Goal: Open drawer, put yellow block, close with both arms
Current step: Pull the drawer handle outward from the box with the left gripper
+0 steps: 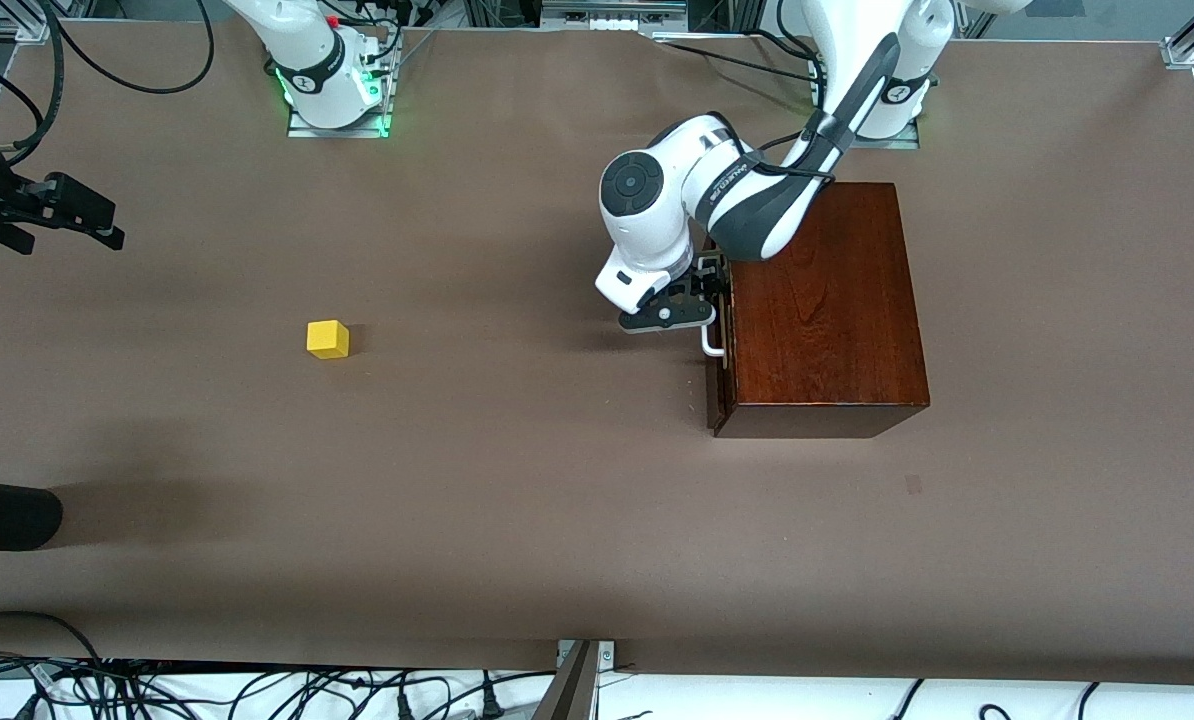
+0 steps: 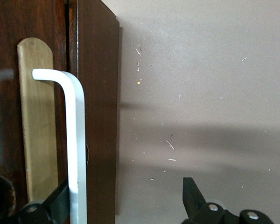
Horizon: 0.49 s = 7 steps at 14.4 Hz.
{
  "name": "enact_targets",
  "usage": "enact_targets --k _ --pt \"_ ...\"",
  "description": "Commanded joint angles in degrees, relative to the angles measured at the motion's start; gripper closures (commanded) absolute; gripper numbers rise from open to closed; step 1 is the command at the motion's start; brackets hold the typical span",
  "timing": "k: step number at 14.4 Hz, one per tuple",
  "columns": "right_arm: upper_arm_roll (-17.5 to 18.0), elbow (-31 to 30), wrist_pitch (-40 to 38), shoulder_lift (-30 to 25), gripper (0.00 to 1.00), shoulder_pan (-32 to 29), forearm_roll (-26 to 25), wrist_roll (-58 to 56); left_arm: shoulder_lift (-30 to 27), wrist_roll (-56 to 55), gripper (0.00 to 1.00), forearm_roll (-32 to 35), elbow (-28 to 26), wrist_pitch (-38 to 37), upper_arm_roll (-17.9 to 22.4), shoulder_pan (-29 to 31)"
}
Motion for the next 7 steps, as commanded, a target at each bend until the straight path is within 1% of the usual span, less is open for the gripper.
enact_targets --k 1,3,7 --pt "0.04 0.01 -0.18 -0.09 0.0 0.07 0.55 0.09 1.5 -1.66 0.0 0.68 0.37 3.05 0.37 -1.28" --pt "0.04 0.01 -0.18 -0.09 0.0 0.07 0.55 0.09 2.38 -2.8 0.0 0.68 0.46 4.46 0.37 -1.72" --pt "0.04 0.01 -0.09 -0.01 0.0 0.16 0.55 0.09 2.82 -3.25 0.0 0.24 0.99 4.64 0.29 -2.16"
